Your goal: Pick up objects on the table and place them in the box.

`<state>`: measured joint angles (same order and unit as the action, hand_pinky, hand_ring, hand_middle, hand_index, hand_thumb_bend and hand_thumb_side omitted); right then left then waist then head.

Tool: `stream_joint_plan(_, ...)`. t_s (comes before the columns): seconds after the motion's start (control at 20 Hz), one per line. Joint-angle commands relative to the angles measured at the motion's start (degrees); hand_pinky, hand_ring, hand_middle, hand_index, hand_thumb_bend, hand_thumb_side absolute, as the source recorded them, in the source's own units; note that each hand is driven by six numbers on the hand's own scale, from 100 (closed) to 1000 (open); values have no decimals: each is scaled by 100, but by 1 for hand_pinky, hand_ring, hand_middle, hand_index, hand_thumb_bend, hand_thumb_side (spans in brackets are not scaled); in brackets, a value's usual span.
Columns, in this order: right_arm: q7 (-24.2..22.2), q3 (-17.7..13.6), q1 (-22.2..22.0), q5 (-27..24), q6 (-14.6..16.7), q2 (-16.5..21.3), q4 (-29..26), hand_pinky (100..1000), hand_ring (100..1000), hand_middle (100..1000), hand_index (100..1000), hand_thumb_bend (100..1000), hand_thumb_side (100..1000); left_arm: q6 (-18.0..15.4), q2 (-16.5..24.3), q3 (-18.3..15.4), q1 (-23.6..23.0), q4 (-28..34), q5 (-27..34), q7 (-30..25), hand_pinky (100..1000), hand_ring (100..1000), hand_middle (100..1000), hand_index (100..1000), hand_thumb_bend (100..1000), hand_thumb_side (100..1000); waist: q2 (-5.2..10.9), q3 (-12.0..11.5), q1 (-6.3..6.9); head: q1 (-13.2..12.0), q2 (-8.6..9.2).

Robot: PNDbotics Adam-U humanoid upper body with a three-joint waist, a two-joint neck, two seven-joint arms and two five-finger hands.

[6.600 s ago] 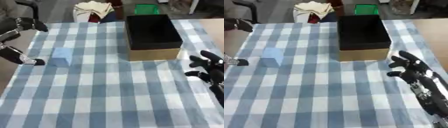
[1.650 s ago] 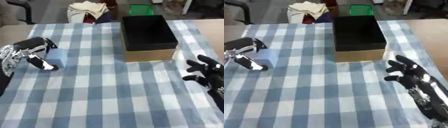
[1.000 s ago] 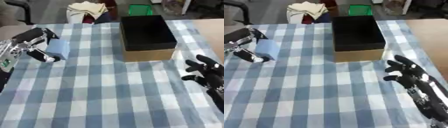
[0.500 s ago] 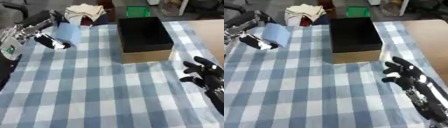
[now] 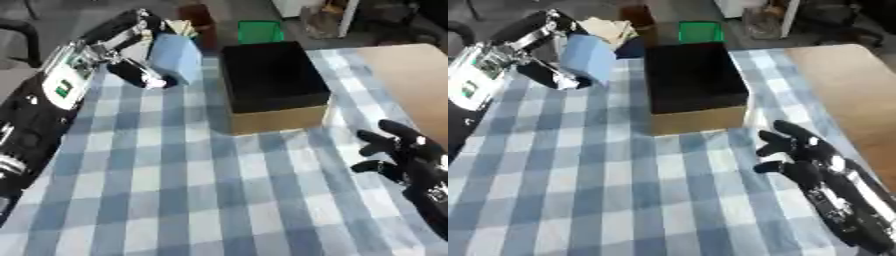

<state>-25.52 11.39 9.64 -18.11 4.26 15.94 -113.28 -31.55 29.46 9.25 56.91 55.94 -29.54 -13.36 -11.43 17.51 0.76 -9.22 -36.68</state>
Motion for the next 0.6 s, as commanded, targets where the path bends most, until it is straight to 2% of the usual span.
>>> stream_joint_plan(0.05,-115,72,133,-118,2,34,-131,750,1000,706,964,100,553,-8,-76,-85,211,-195,-104,185,710,444,402,617,305,170,54,70,-22,-40,106)
stream_joint_plan(0.35,-284,212,346,-268,-40,1,-131,749,1000,706,964,100,552,-101,-344,-78,372,-435,-75,535,714,443,402,611,295,150,-24,286,-25,-58,206)
stream_joint_plan(0.6,-352,264,416,-306,-80,-19,-131,749,1000,705,963,100,554,-153,-492,-4,454,-420,73,688,720,472,443,620,319,167,-60,374,-12,-51,243)
